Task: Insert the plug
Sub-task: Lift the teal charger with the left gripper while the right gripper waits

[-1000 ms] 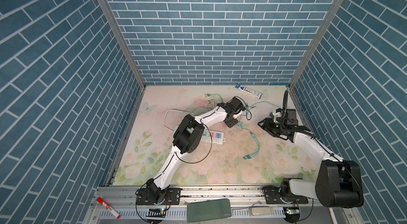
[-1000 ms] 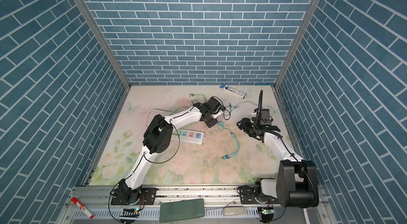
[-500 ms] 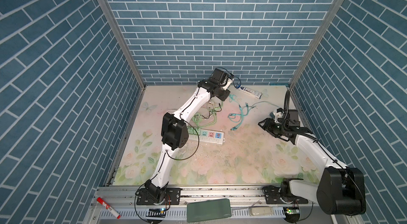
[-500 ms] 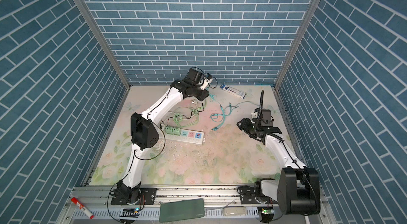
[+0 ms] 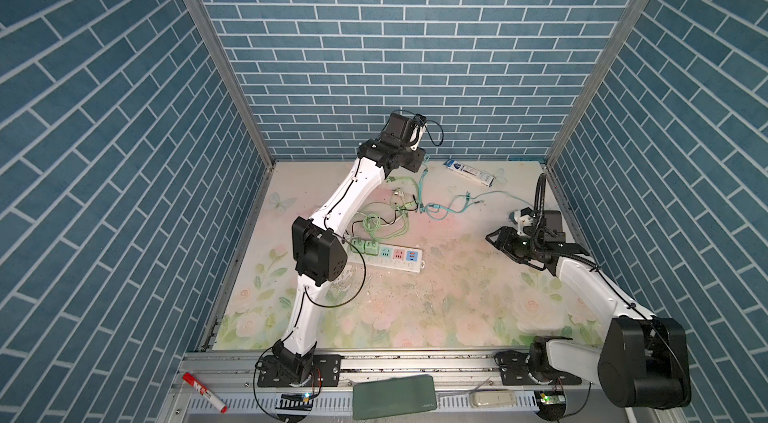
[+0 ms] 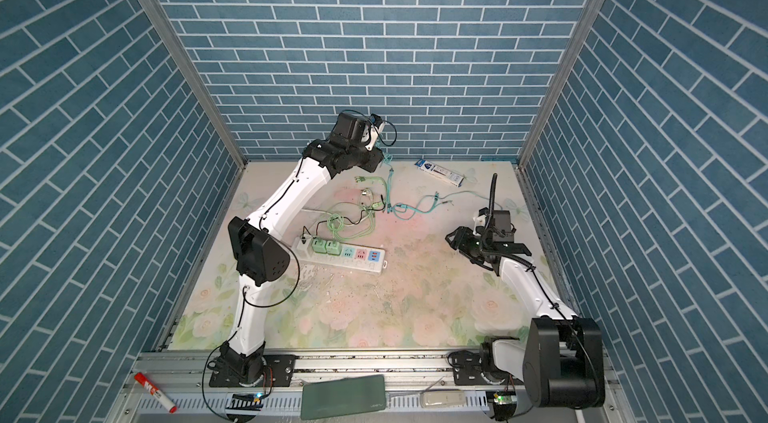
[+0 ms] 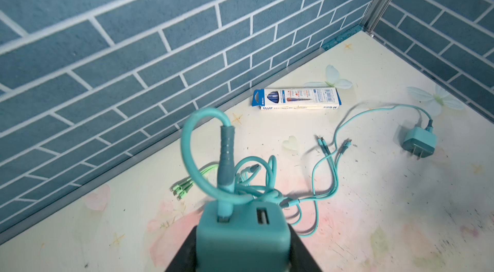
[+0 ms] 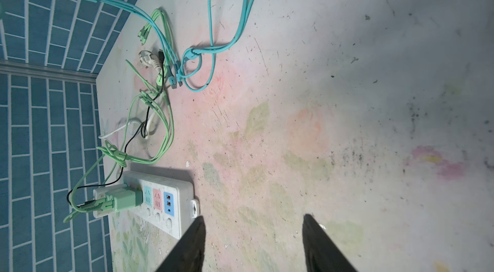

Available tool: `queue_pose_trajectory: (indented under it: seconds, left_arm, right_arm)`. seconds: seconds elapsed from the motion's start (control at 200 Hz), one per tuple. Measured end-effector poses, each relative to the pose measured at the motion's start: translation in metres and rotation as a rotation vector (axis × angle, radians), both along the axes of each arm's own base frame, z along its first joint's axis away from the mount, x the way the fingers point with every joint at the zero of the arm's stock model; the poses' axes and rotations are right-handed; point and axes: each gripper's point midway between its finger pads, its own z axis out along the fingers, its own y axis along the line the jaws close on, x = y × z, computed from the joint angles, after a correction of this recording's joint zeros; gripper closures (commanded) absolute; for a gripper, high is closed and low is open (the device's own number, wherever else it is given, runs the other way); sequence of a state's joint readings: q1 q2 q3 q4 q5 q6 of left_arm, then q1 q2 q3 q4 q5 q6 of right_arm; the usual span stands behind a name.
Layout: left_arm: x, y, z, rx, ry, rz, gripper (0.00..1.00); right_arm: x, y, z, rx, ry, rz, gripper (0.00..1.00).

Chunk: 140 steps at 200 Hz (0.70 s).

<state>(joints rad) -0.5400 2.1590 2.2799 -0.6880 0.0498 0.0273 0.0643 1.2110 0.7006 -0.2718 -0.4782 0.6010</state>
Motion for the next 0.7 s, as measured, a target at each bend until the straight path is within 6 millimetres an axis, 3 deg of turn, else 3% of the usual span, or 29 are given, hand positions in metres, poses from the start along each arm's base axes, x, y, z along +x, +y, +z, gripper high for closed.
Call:
queue_pose_trajectory:
  seconds: [0.37,0.535,0.7]
  left_arm:
    - [-0.066,0.001,-0.052,-0.095,0.118,-0.112,0.67]
    - [-0.107,-0.008,-0.064,-0.118,0.111,-0.194,0.68]
    - [-0.139,-0.016,-0.063,-0.164,0.037,-0.259,0.67]
  right_arm:
    - [0.009,0.026,0.027,0.098,-0.083,0.097,0.42]
    - [0.024,0.052,0.044,0.132,-0.107,0.155,0.43]
    - [0.044,0.086,0.071,0.148,-0.127,0.230,0.45]
